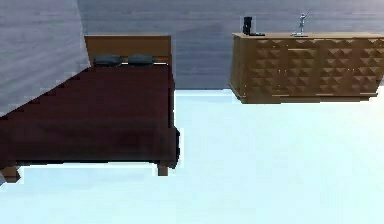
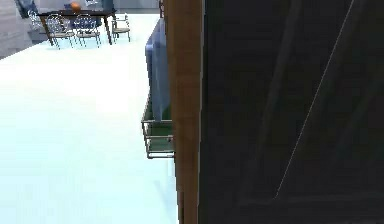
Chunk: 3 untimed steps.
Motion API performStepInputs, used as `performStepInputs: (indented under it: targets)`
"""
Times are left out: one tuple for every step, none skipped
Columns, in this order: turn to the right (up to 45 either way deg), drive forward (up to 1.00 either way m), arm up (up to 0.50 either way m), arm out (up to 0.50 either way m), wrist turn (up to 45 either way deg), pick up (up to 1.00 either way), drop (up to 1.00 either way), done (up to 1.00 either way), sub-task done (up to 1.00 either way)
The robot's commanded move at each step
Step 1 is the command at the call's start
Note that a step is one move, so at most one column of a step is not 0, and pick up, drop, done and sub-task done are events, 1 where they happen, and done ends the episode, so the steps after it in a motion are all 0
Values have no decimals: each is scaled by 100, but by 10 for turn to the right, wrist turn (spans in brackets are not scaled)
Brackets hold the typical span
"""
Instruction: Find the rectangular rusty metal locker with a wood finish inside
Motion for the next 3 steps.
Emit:
performStepInputs:
  targets:
    - [420,0,0,0,0,0,0,0,0]
    - [0,60,0,0,0,0,0,0,0]
    - [150,0,0,0,0,0,0,0,0]
